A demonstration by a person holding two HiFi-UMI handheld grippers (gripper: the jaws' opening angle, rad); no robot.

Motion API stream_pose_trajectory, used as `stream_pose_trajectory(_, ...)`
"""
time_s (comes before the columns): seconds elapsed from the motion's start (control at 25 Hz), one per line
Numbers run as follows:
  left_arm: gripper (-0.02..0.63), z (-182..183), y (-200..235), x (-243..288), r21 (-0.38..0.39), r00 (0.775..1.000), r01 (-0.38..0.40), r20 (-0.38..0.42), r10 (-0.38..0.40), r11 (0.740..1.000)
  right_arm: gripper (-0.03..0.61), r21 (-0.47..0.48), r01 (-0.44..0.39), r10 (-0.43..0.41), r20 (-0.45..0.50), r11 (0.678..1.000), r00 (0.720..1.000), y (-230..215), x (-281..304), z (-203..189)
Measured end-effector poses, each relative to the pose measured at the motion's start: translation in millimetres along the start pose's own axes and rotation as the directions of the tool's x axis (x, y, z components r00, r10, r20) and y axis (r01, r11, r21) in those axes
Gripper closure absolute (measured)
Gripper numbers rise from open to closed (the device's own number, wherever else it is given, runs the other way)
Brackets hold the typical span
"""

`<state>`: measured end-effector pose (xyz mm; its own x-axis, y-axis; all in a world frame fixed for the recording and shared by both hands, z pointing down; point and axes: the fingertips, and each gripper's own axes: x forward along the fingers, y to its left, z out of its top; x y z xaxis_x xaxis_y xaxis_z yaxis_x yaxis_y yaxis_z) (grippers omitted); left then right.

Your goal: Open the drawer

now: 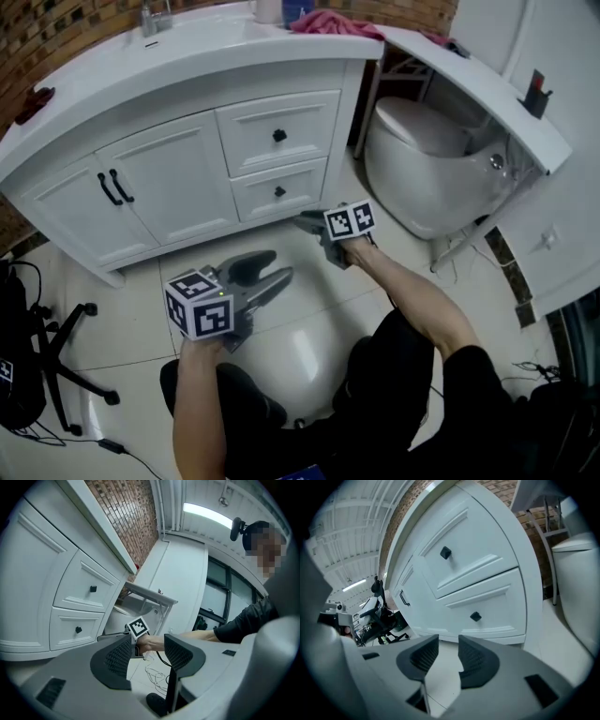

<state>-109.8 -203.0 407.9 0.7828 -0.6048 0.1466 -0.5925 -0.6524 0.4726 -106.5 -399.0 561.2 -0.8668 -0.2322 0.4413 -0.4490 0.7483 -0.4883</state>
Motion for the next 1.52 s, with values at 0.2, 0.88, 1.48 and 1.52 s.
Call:
stream_pose_trajectory(0.2,0.399,1,17,7,-0.008,1.000,-0.009,-0.004,0.009,1.000,0.402,0.027,0.009,-0.009,-0.008,1.000,1.000,-25,28,3)
stream_pose_trajectory(0.88,0.399,1,57,44,-0.025,0.999,-0.006,-0.054,0.005,1.000,0.360,0.137,-0.011,0.010,0.010,0.991,1.000,-73,89,12)
stream_pose_trajectory(1.48,0.399,-5,52,59,-0.008,0.995,0.025,-0.096,-0.025,1.000,0.360,0.240,-0.005,-0.020,0.101,0.971,0.995,-84,115,36)
stream_pose_trajectory(1.52,0.399,-5,52,59,-0.007,0.995,0.026,-0.097,-0.026,1.000,0.360,0.252,-0.008,-0.020,0.110,0.968,0.994,-85,116,37)
